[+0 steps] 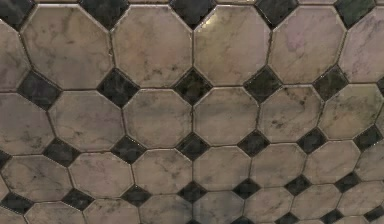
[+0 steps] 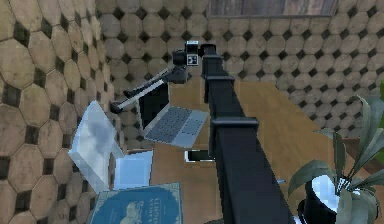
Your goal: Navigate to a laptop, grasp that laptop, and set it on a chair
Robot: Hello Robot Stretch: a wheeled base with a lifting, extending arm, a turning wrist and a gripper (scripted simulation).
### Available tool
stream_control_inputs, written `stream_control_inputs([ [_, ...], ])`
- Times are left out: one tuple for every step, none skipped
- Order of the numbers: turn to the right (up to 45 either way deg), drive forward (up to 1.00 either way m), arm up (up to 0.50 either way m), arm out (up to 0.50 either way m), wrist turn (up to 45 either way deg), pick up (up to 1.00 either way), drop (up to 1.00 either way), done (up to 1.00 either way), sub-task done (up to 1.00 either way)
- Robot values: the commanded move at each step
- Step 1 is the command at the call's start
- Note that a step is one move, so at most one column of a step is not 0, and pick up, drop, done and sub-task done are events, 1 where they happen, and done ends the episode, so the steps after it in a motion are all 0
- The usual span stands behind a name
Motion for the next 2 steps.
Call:
stream_control_inputs([
  [0.0, 0.0, 0.0, 0.0, 45.0, 0.0, 0.0, 0.0, 0.0],
  [0.0, 0.0, 0.0, 0.0, 45.0, 0.0, 0.0, 0.0, 0.0],
])
